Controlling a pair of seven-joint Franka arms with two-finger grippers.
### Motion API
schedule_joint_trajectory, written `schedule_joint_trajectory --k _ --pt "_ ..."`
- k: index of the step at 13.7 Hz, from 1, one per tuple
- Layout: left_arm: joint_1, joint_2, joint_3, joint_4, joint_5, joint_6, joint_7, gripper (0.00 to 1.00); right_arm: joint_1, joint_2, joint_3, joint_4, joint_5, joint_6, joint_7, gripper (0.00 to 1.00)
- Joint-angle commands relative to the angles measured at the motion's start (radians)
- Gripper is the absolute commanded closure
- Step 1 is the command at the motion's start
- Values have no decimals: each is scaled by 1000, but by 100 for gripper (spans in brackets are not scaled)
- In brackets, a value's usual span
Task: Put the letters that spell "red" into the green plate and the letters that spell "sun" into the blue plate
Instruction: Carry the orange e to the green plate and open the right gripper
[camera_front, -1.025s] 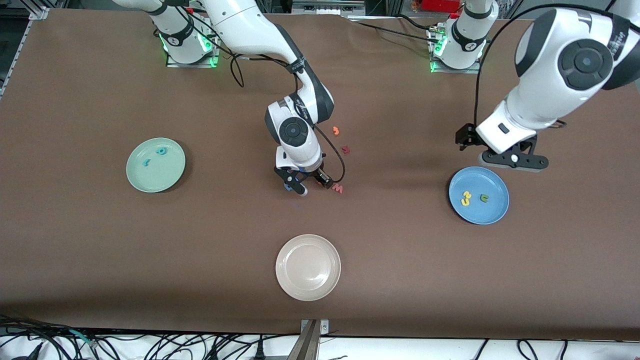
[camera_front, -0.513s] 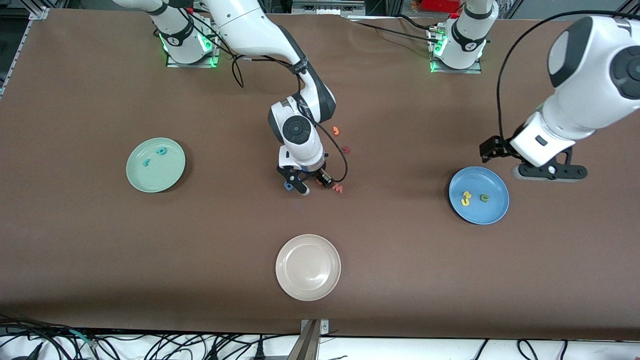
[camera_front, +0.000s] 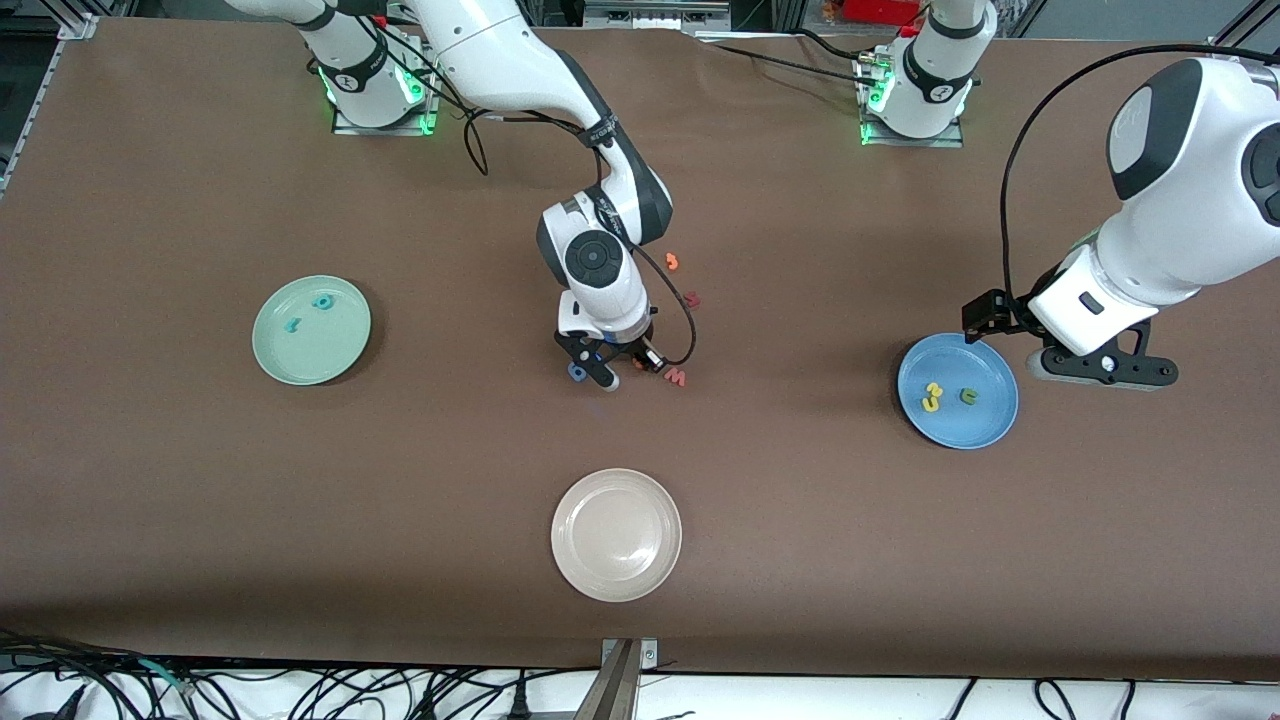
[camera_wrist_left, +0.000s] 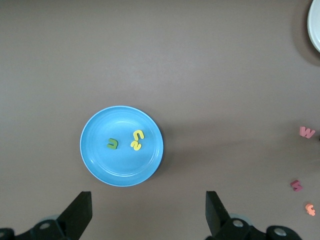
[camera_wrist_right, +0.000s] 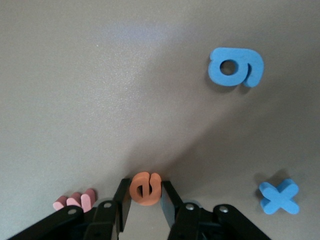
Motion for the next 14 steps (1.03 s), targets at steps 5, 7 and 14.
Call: schedule_joint_trajectory --k 5,7,14 --pt "10 -93 -19 21 -20 -133 149 0 4 9 -13 23 -14 -8 21 87" --pt "-2 -119 -14 13 -21 -149 149 0 1 -33 -51 27 -9 -98 11 87" --pt "-238 -182 249 15 -55 -199 175 0 -104 -253 -106 24 -9 -461 -158 87"
